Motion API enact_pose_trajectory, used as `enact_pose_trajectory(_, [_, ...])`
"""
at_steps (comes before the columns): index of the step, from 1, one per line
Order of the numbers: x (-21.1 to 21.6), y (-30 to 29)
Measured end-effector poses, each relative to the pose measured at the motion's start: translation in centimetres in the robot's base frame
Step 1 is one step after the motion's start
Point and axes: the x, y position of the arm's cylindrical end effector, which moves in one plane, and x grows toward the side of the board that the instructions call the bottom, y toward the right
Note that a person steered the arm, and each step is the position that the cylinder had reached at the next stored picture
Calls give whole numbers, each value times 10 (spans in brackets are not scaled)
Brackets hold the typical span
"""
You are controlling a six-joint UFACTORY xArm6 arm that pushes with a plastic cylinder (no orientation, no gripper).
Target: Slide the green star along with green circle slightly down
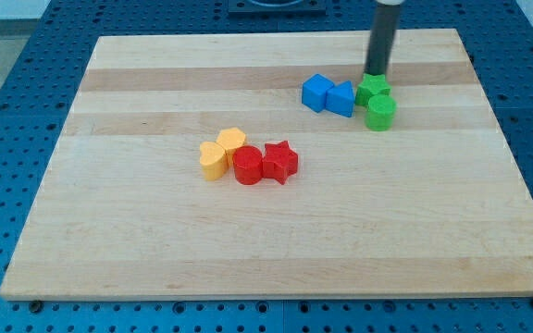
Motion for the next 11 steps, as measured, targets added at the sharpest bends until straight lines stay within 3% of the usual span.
enact_pose_trajectory(2, [0, 22])
enact_pose_trajectory(4, [2, -23])
enact_pose_trajectory(8, [4, -45])
enact_pose_trajectory(11, [60, -40])
